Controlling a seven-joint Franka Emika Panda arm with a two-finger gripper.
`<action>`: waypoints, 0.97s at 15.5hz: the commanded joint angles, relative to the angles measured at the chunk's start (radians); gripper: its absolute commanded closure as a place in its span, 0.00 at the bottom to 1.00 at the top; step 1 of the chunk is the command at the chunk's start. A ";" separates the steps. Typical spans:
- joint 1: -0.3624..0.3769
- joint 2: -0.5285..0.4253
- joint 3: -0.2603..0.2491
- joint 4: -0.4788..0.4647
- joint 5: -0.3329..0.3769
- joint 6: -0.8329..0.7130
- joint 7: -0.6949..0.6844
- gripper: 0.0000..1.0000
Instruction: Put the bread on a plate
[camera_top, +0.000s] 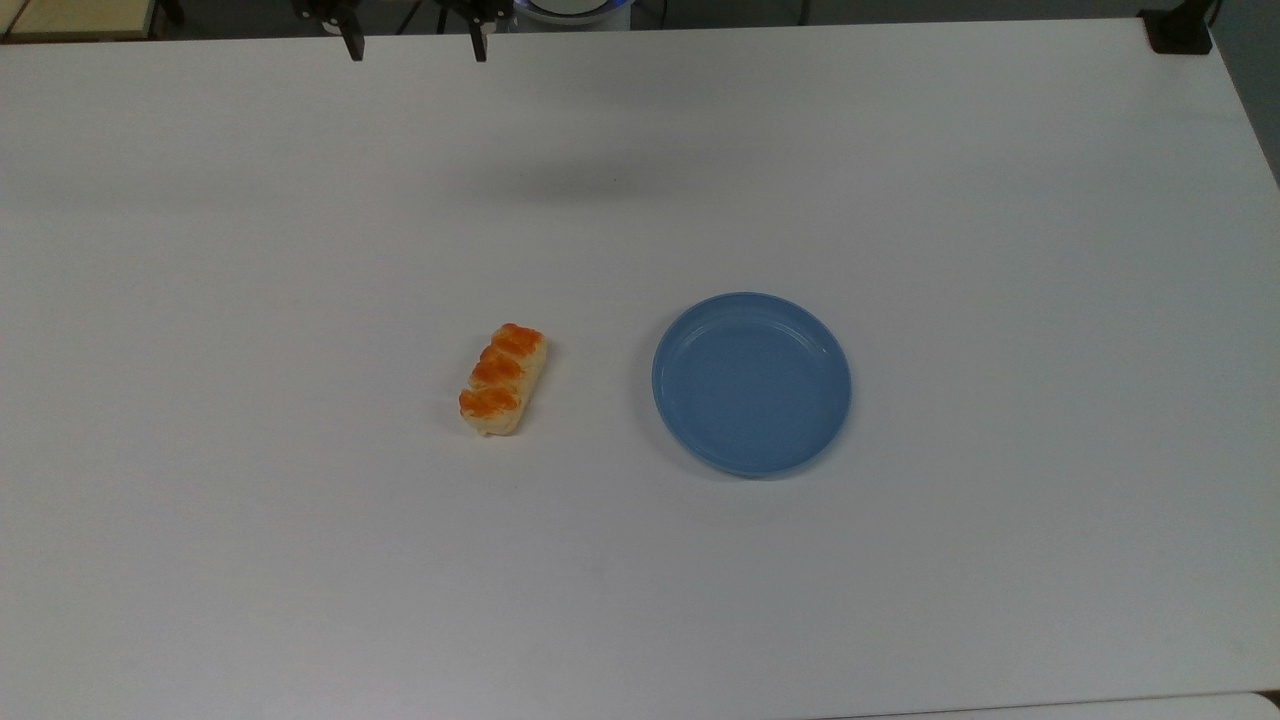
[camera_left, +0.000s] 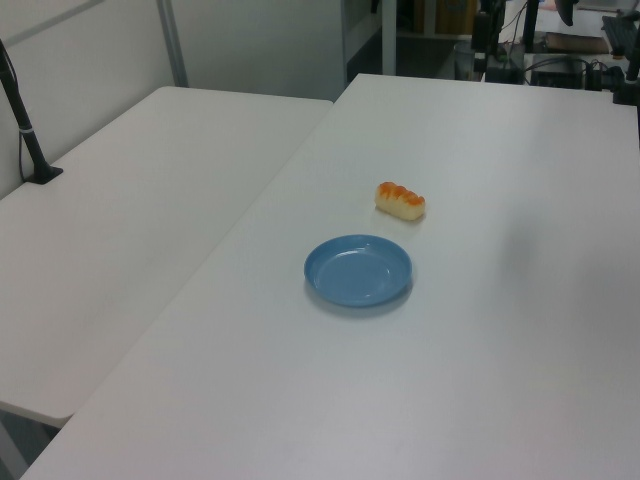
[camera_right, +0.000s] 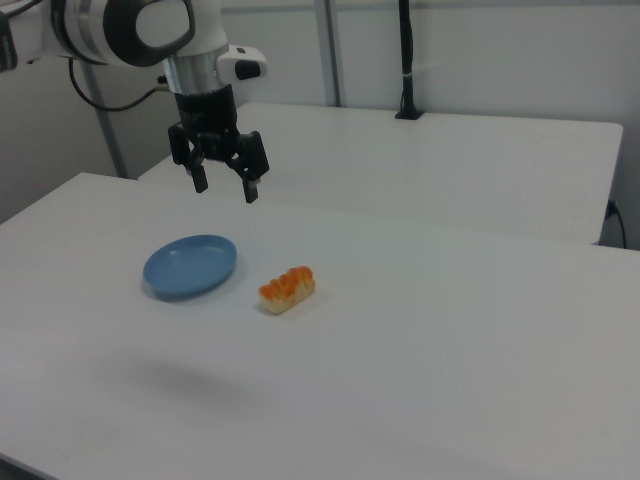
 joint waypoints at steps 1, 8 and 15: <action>0.020 0.011 0.004 -0.019 -0.039 0.023 -0.003 0.00; 0.026 0.009 0.005 -0.019 -0.035 0.023 -0.003 0.00; 0.022 0.002 0.007 -0.018 -0.026 0.011 0.000 0.00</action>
